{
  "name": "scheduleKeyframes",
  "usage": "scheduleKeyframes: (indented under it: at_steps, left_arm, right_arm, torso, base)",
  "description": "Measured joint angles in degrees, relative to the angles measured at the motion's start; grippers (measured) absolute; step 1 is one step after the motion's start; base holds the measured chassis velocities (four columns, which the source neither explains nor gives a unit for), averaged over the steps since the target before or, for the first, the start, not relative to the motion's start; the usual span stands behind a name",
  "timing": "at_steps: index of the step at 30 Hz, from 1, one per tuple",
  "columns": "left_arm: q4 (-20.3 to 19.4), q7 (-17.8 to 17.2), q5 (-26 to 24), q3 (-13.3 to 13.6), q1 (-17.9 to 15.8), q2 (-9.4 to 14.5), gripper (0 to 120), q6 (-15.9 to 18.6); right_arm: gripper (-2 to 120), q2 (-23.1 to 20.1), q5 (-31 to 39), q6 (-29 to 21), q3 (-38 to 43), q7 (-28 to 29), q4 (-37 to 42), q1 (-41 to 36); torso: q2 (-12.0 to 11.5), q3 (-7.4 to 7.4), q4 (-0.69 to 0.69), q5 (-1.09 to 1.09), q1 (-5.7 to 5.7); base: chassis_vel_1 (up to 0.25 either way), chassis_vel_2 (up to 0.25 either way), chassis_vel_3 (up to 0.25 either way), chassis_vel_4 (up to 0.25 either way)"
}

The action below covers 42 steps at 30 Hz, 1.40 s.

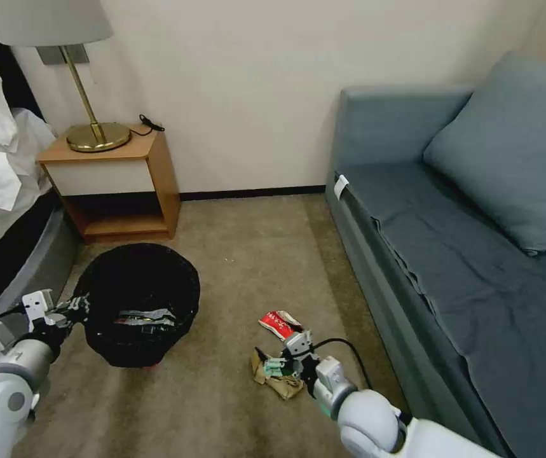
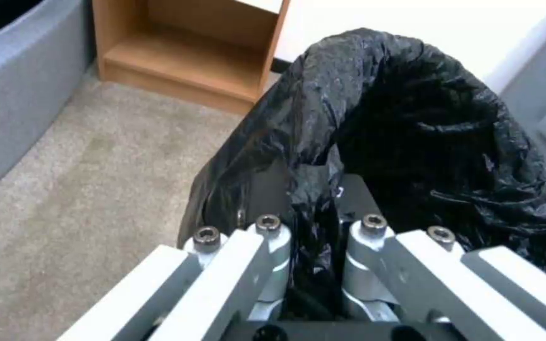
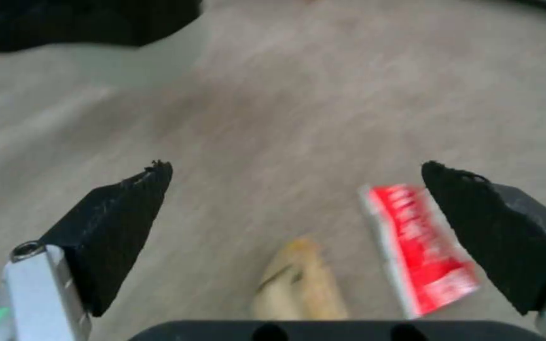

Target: Pick up the trash bin, then pick up the garbage on the floor and place it into the trash bin.

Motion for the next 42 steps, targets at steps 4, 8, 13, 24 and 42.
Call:
scheduleKeyframes:
  at_steps: [4, 8, 13, 24, 42]
  left_arm:
    - [0.27, 0.75, 1.23, 0.61, 0.01, -1.16, 6, -1.23]
    - [0.51, 1.57, 2.22, 1.31, -0.06, -1.72, 6, -2.87]
    - [1.78, 2.96, 3.9, 2.66, -0.45, -2.1, 6, -5.06]
    - [2.38, 3.61, 4.45, 3.74, -1.0, -3.36, 6, -6.22]
    - [3.83, 4.0, 4.45, 3.6, -1.16, -3.34, 6, -6.91]
  right_arm:
    - [100, 1.04, 9.23, -5.14, -7.22, -4.85, -4.55, 10.03]
    - [100, 1.85, 11.83, -7.51, -9.93, -8.26, -8.0, 13.27]
    - [100, 2.67, 16.8, -11.39, -13.52, -11.22, -13.26, 16.11]
    - [100, 4.59, 16.83, -12.45, -15.8, -13.07, -21.09, 16.52]
    - [100, 9.74, 8.52, -8.92, -16.49, -12.84, -33.3, 15.33]
  torso:
    - [0.0, 0.0, 0.01, -0.01, 0.0]
    - [0.0, 0.0, 0.01, 0.0, 0.0]
    - [0.0, 0.0, 0.0, -0.01, 0.0]
    - [0.0, 0.0, 0.0, -0.01, 0.0]
    - [0.0, -0.01, 0.0, -0.01, 0.0]
  base:
    - [0.0, 0.0, 0.0, 0.0]
    - [0.0, 0.0, 0.0, 0.0]
    - [0.0, 0.0, 0.0, 0.0]
    - [0.0, 0.0, 0.0, 0.0]
    - [0.0, 0.0, 0.0, 0.0]
